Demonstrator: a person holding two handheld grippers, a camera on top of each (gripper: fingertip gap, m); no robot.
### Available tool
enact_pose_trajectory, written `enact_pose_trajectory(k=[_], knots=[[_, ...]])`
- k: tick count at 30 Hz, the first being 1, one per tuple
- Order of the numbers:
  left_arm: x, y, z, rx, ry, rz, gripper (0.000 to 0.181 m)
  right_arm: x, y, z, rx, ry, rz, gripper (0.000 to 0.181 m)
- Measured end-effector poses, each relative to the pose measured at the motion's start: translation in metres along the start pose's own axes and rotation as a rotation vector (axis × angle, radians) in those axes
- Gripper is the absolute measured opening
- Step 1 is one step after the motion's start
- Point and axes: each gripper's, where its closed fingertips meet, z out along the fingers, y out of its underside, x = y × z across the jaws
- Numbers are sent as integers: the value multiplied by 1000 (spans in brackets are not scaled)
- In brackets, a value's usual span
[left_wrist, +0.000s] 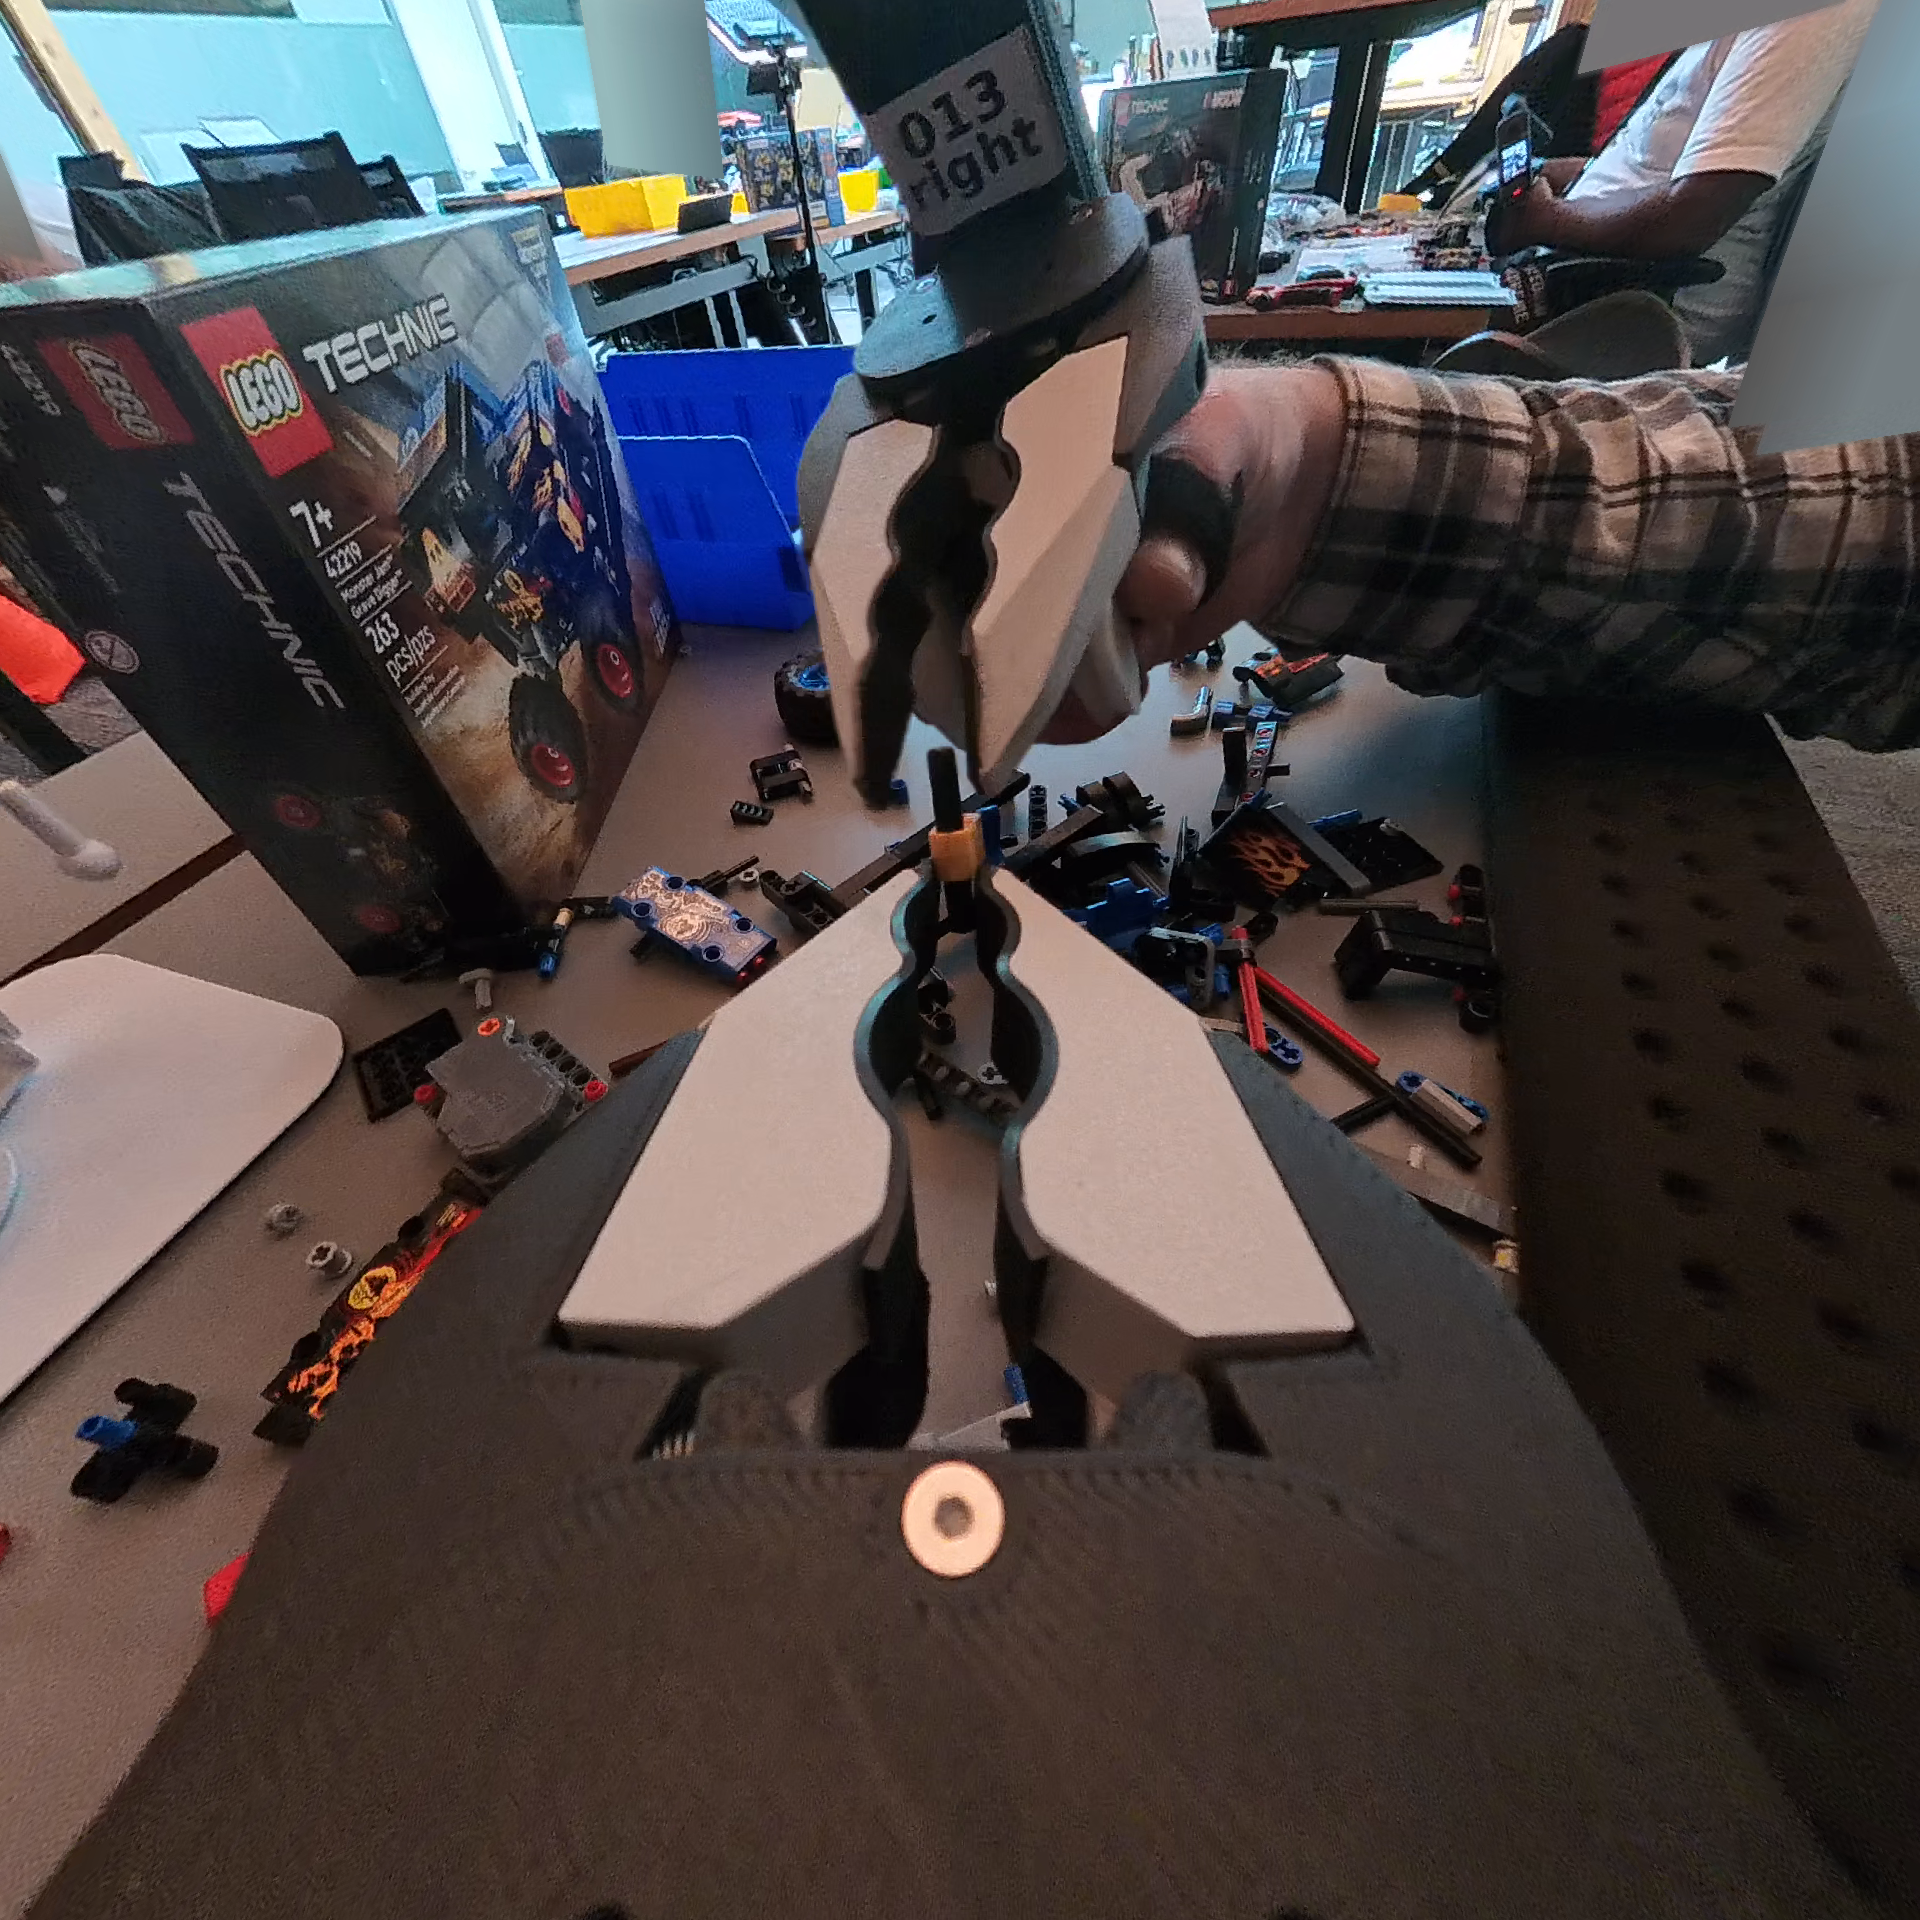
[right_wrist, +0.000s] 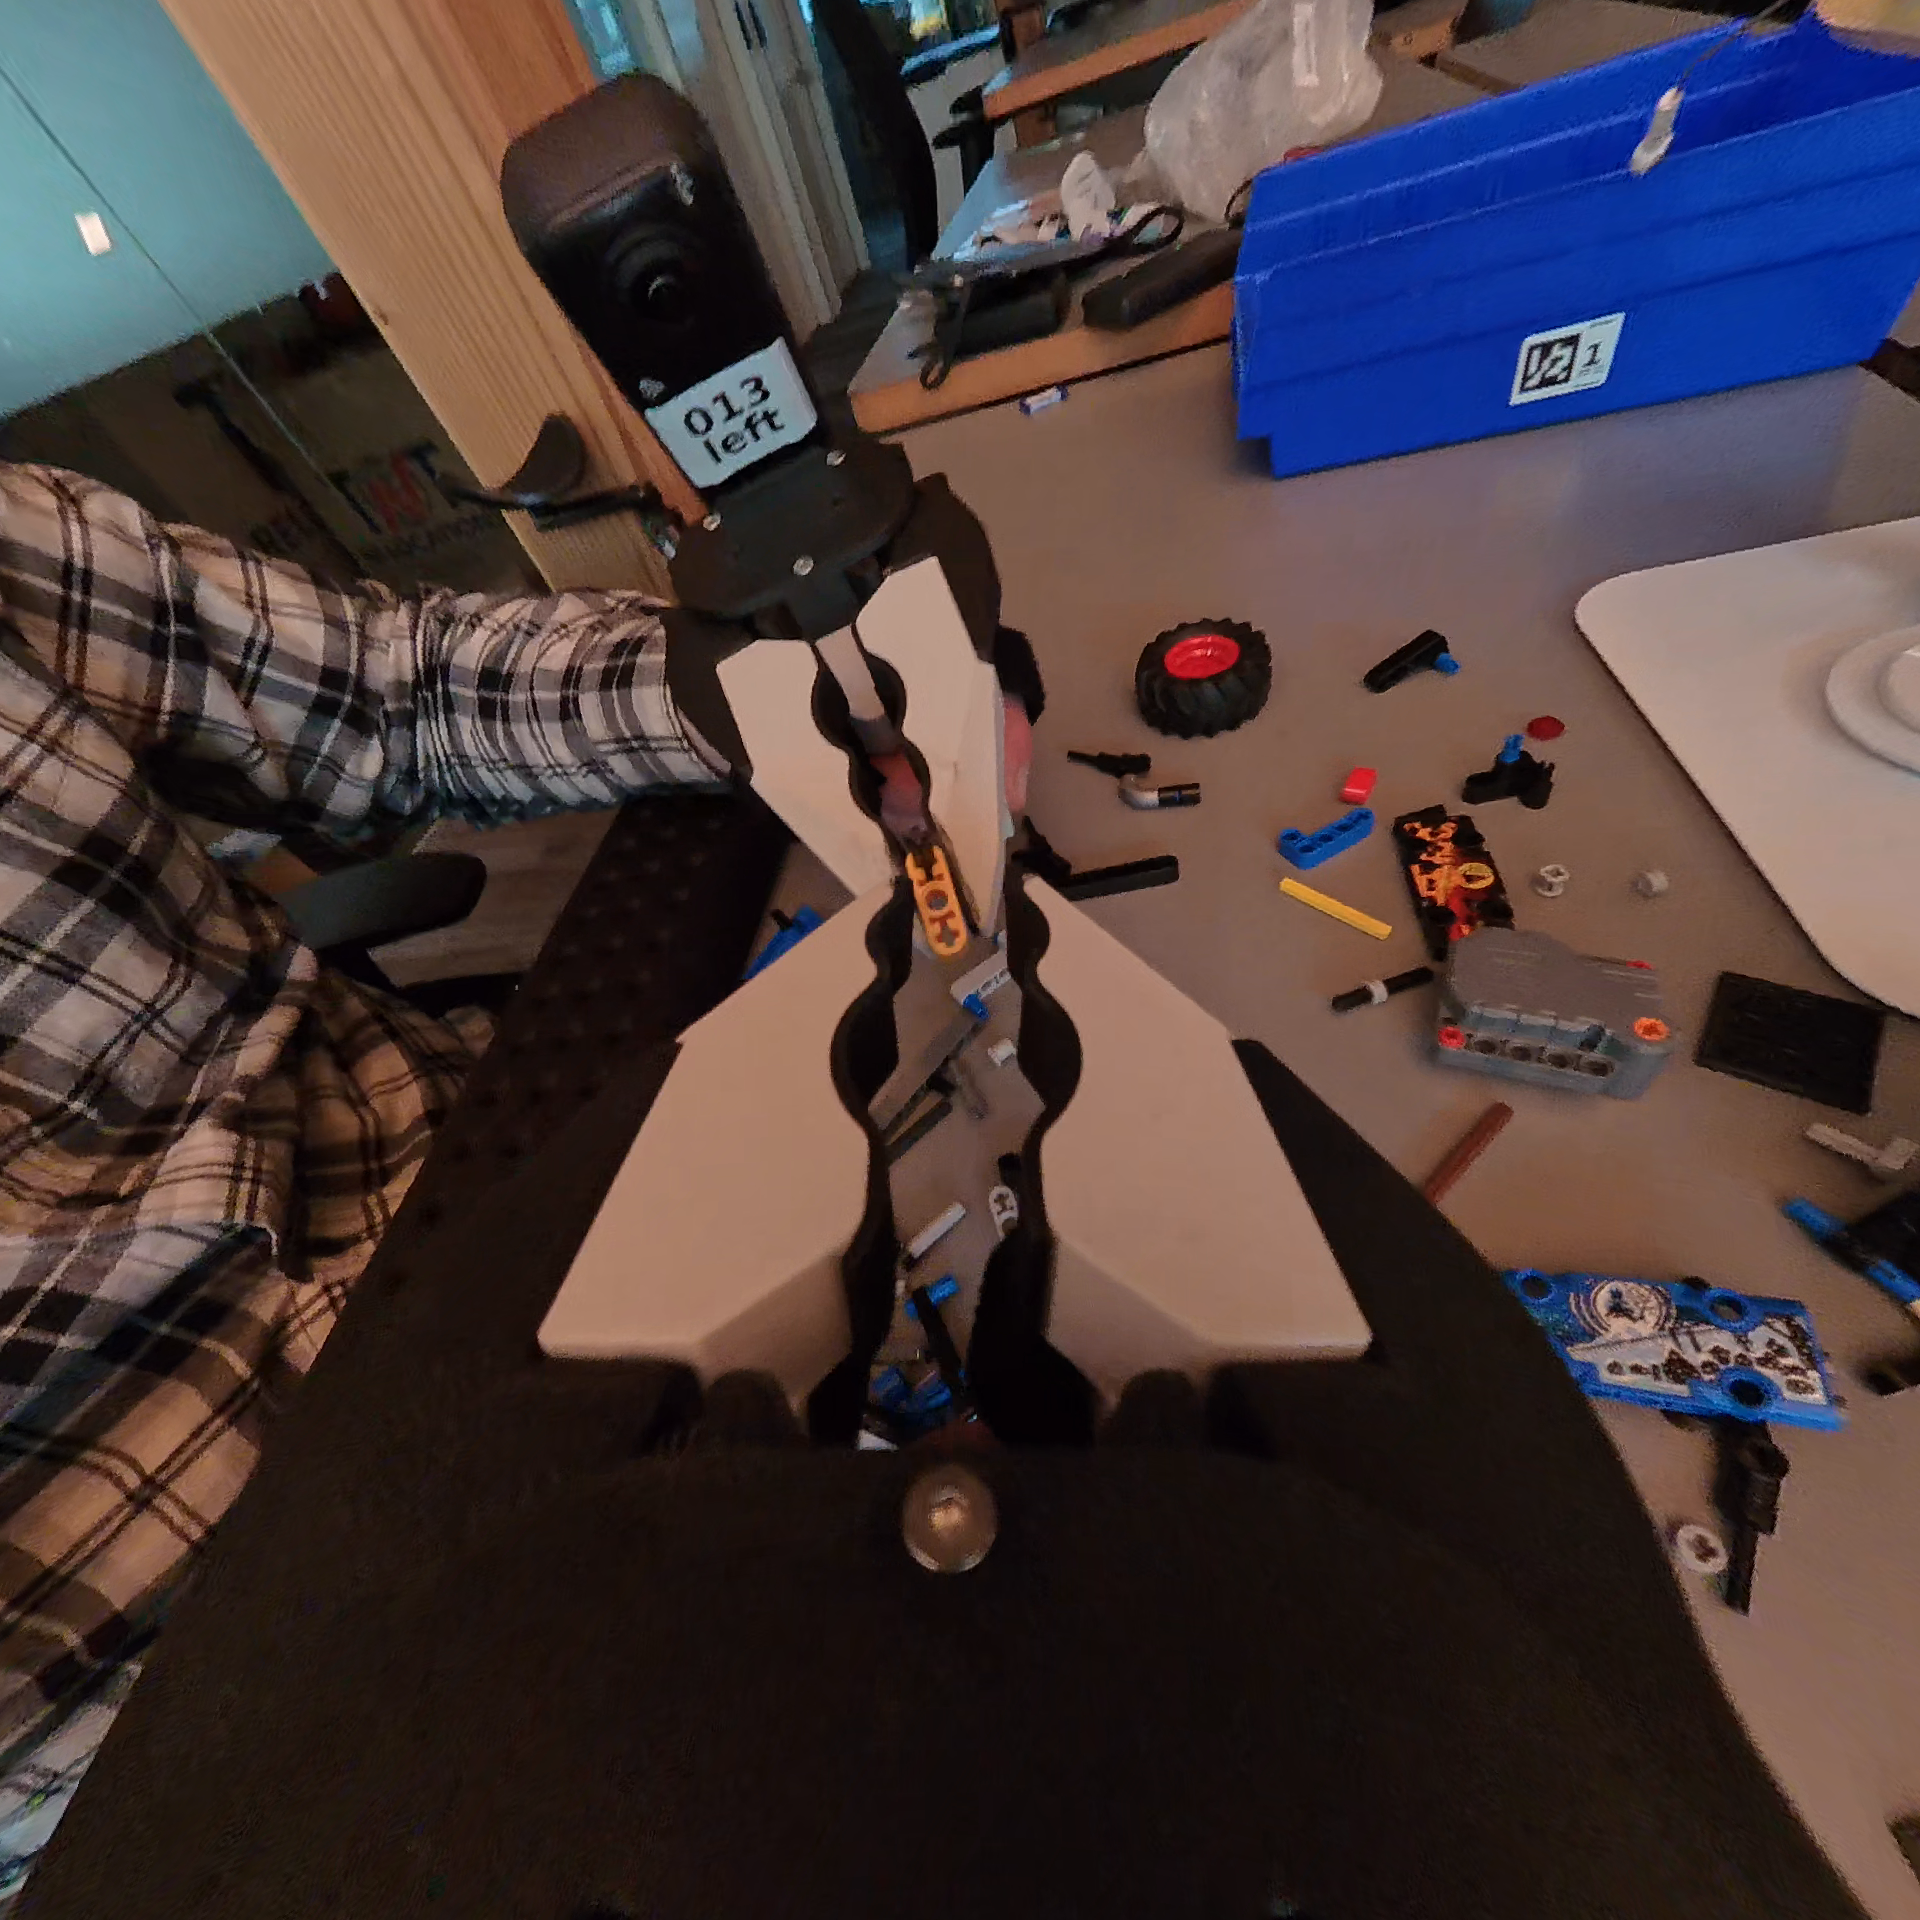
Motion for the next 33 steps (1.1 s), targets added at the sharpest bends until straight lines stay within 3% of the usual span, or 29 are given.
enact_pose_trajectory(k=[4,9,16,21,28,33], knots=[[1,9,1,-52,5,27,3,-3,9,6,-47,5,-36,8],[-4,38,1,-203,23,-9,5,9,36,18,-209,84,-99,0],[-14,92,-2,-505,-11,34,16,27,70,33,-354,126,-46,0],[-23,89,-24,-513,-37,-1,32,23,67,25,-406,182,-130,7],[49,91,-87,-597,226,79,40,-21,63,29,-406,61,-212,10],[67,119,-96,-711,289,93,31,-41,70,44,-436,-11,-230,12]])
